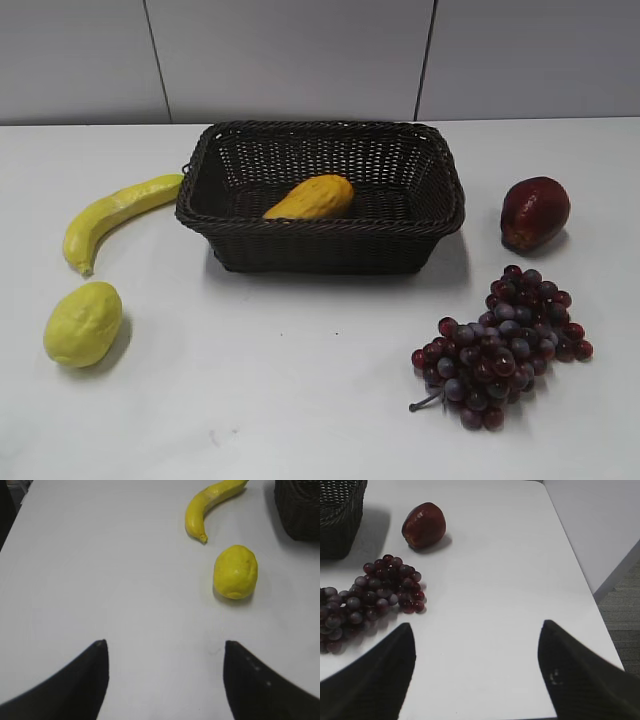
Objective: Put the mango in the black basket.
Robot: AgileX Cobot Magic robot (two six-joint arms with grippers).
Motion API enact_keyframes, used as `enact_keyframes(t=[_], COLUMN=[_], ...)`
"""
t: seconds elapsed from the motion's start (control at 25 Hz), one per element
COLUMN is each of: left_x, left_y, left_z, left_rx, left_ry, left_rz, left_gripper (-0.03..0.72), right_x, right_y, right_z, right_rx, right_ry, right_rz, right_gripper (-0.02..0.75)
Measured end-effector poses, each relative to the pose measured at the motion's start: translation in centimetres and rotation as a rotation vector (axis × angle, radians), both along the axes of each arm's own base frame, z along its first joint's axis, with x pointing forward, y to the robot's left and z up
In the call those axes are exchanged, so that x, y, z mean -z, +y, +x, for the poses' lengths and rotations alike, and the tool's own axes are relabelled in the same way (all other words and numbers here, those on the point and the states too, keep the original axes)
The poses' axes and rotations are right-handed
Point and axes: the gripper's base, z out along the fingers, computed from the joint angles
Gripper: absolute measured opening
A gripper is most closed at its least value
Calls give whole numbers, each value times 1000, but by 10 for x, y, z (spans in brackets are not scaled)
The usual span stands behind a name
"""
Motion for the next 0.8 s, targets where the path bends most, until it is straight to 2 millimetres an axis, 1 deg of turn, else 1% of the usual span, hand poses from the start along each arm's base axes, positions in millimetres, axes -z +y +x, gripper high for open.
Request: enact_keyframes(t=[0.4, 0.56, 0.8], left_x=[0, 0, 0], left_y=[0, 0, 0], left_z=[-2, -9, -10], left_rx=[-5, -43, -78], left_ry=[-12, -63, -69], left_rz=[1, -2, 0], left_gripper=[522, 501, 462], right_x=[0, 0, 0], right_y=[0, 0, 0], right_z=[0, 0, 0], right_rx=[0, 0, 0], right_ry=[0, 0, 0], right_rz=[0, 0, 0], right_gripper=[587, 587, 587])
